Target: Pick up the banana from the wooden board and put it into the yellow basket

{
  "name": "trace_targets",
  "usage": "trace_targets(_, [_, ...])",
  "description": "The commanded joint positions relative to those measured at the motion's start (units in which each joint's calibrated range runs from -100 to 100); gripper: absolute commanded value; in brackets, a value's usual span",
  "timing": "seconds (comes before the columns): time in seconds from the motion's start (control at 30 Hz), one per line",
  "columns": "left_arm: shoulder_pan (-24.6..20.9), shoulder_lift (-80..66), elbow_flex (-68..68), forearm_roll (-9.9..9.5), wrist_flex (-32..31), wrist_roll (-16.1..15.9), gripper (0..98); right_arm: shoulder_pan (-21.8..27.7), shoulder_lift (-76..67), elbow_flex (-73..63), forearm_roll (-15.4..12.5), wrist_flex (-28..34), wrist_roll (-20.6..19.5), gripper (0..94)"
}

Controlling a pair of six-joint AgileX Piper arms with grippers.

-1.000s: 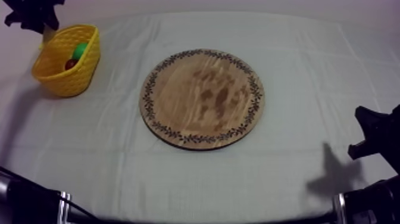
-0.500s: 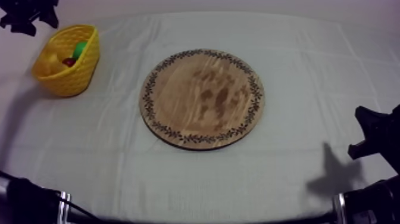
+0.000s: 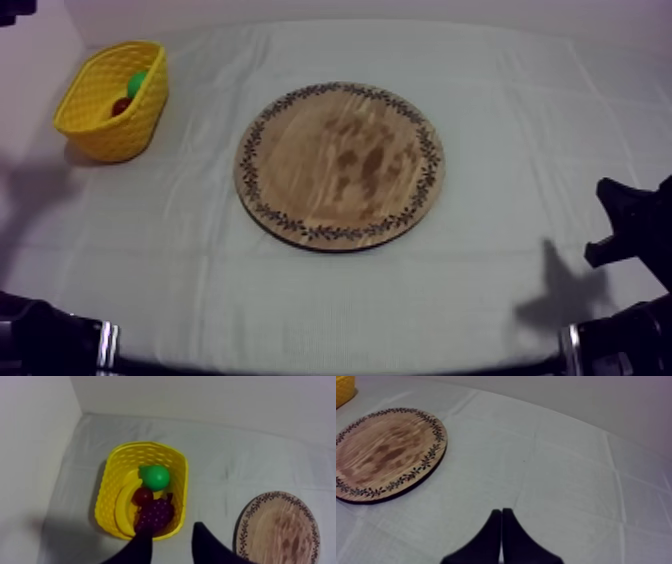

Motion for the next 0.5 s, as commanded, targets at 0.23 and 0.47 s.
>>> trace_targets(0.23, [0.0, -23.2, 23.4, -0.05, -14.2, -0.1, 2.1, 0.0, 0.0, 0.0, 0.0, 0.0, 0.0, 0.5])
trace_targets(0.47, [0.0, -36.7, 43.1, 0.79, -25.8, 0.0, 0.3, 0.0, 0.0, 0.0, 0.0, 0.0, 0.0, 0.5])
